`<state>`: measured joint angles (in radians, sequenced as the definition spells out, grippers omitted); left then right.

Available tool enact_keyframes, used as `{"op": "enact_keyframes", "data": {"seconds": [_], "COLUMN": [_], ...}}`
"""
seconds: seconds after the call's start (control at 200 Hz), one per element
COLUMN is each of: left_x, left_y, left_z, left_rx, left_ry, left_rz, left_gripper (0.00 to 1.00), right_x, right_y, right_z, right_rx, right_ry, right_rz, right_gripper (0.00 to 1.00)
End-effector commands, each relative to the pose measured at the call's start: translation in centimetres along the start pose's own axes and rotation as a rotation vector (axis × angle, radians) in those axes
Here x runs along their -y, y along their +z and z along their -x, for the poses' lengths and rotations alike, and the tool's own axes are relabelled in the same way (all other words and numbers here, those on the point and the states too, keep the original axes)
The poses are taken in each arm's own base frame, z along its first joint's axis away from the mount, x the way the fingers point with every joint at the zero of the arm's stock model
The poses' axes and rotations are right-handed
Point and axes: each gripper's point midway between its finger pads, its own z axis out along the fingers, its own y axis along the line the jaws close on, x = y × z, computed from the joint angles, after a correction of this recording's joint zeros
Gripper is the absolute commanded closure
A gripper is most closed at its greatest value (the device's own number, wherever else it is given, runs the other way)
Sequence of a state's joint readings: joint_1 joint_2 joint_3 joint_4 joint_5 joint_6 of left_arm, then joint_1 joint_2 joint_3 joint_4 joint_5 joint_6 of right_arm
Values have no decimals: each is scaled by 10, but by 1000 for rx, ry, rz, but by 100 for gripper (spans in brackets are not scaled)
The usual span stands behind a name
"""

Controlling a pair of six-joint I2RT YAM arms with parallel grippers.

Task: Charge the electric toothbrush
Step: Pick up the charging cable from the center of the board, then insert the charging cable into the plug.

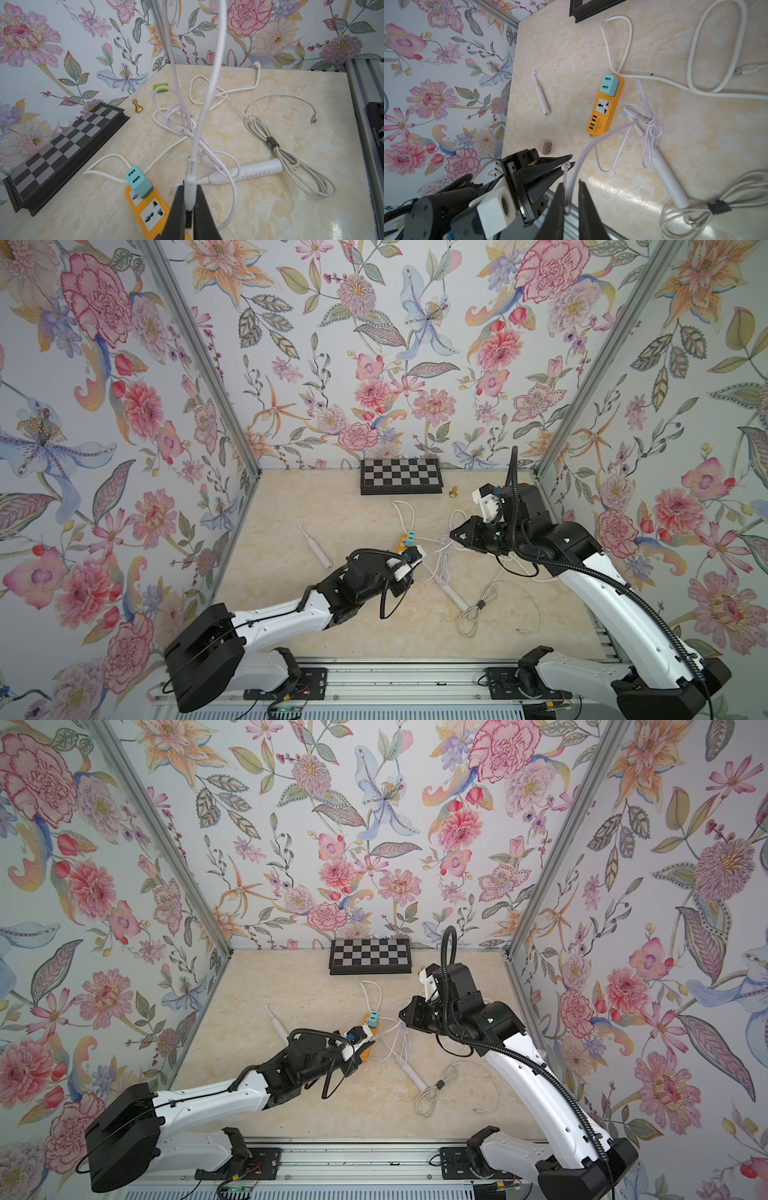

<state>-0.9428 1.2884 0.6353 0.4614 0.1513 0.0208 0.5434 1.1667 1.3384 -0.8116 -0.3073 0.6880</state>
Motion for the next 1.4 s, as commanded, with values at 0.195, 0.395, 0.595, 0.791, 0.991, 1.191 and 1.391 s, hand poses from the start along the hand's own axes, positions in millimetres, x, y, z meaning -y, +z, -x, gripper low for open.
{"op": "enact_keyframes", "data": {"seconds": [0.195, 0.395, 0.595, 0.791, 0.991, 1.191, 1.391], "left_x": [5, 8, 10, 12, 9, 7, -6], "left_y": [-9, -10, -11, -9, -8, -8, -16], "left_z": [41, 53, 59, 58, 58, 56, 48], "left_rx": [142, 156, 173, 173, 163, 164, 152], "left_ry": [-136, -155, -163, -167, -158, -155, -197], "left_rz": [-61, -89, -108, -118, -103, -86, -8], "left_gripper": [100, 100, 100, 100, 100, 100, 61], "right_x": [-34, -12, -15, -18, -8, -7, -4], "right_y": [20, 35, 48, 54, 59, 60, 69], "right_z": [-32, -43, -50, -46, -49, -44, -24], "right_rx": [-85, -96, -114, -105, -108, -82, 5], "right_ry": [-104, -99, -113, -115, -113, -121, -107], "right_rz": [195, 122, 132, 140, 111, 86, -14], "right_gripper": [50, 51, 63, 74, 86, 97, 100]}}
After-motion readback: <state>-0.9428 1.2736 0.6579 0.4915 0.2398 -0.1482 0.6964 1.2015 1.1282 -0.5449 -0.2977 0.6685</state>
